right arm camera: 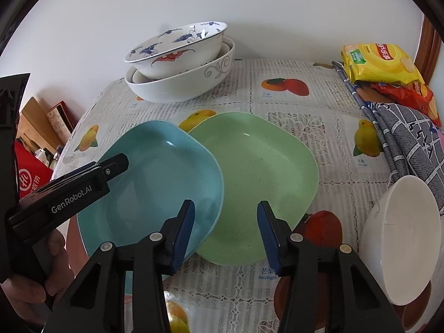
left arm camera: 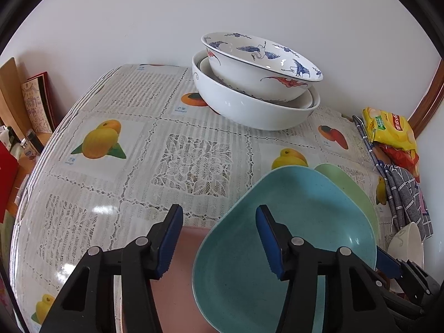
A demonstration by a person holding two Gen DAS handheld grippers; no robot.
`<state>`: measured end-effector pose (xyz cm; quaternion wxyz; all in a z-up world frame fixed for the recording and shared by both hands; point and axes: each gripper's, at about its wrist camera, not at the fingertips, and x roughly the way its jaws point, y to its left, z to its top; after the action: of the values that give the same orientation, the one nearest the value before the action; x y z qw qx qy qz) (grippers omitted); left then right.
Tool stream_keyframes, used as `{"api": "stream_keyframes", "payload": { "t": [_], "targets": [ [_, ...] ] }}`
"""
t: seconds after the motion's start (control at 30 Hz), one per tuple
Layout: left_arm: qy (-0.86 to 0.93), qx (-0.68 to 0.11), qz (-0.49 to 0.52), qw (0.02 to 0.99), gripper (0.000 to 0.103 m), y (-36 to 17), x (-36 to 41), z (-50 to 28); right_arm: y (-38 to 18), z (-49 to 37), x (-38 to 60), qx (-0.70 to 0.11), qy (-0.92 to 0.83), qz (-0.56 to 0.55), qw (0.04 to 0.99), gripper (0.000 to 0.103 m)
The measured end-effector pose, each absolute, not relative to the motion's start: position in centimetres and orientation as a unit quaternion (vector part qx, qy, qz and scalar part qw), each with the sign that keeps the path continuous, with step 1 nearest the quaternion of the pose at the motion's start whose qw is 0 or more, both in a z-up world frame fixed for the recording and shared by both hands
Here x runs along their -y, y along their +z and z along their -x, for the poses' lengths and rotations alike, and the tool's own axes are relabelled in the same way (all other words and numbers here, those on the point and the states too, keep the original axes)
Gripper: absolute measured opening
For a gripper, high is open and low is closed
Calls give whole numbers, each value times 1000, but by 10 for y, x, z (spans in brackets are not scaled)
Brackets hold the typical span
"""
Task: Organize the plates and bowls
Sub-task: 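Close both grippers on the rim of the light-blue plate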
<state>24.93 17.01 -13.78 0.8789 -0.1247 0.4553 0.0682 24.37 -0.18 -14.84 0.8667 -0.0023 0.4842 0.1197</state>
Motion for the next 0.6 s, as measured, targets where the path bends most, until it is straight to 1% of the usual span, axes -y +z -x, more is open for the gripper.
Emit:
{"api": "stream_keyframes", "payload": {
  "t": [0.1,0.17,0.27,0.37,0.6],
  "targets": [
    [68,-455,126,879,46,-137,-172,-249,-149,-244,-3,-483,120,9,867,39],
    [68,-455,127,879,42,-137,-174,-247,-151,-245,-6,-485,120,11,866,31],
    [66,-454,127,879,36,-137,-175,-244,-151,-245,-8,-483,124,7,867,21],
    [61,-458,122,878,25,-137,-174,-241,-150,-244,-13,-479,126,10,868,18],
    [54,-458,133,877,21,-135,-178,-231,-146,-240,-16,-468,116,18,876,16]
  ]
}}
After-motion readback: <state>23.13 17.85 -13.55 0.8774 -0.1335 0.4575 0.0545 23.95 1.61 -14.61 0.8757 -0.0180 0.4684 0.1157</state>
